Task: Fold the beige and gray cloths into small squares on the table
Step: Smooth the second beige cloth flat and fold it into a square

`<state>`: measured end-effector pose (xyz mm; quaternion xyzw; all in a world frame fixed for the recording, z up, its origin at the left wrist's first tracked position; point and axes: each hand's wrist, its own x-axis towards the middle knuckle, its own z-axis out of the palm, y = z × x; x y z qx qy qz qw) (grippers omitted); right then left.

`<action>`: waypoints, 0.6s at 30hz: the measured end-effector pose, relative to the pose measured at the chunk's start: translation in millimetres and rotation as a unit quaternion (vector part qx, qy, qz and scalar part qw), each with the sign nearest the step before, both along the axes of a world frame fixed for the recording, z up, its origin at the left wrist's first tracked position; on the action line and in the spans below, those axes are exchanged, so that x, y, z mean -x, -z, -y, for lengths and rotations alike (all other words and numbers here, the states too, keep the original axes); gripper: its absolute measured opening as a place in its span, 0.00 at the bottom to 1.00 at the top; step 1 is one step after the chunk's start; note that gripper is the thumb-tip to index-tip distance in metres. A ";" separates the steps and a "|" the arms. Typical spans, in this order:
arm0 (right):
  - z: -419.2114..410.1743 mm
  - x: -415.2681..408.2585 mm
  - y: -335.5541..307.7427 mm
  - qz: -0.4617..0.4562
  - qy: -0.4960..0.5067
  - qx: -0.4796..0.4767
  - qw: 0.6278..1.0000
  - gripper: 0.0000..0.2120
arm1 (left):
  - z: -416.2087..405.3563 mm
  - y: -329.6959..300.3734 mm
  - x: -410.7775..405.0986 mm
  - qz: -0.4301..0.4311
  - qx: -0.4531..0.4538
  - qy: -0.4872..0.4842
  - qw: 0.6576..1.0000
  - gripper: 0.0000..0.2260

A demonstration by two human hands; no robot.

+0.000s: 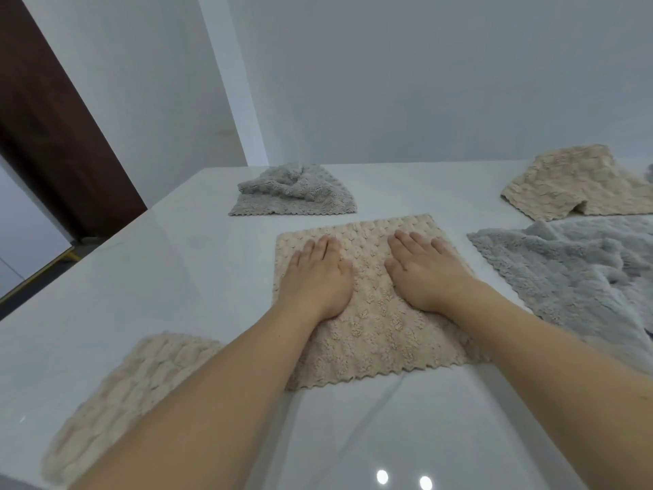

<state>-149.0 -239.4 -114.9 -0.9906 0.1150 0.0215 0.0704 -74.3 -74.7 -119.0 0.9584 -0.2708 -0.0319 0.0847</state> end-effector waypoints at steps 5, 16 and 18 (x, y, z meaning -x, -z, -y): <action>23.4 10.5 0.7 -0.008 0.014 -0.003 1.000 0.27 | -11.6 1.8 -7.3 0.000 -0.017 -0.015 1.000 0.27; 8.2 43.8 -22.7 0.039 0.038 0.009 0.998 0.27 | -28.6 -36.9 8.8 0.059 -0.058 -0.070 0.994 0.28; -13.7 52.2 -18.8 0.050 -0.005 -0.056 0.997 0.27 | -19.2 -30.1 38.6 0.033 0.015 0.007 0.999 0.26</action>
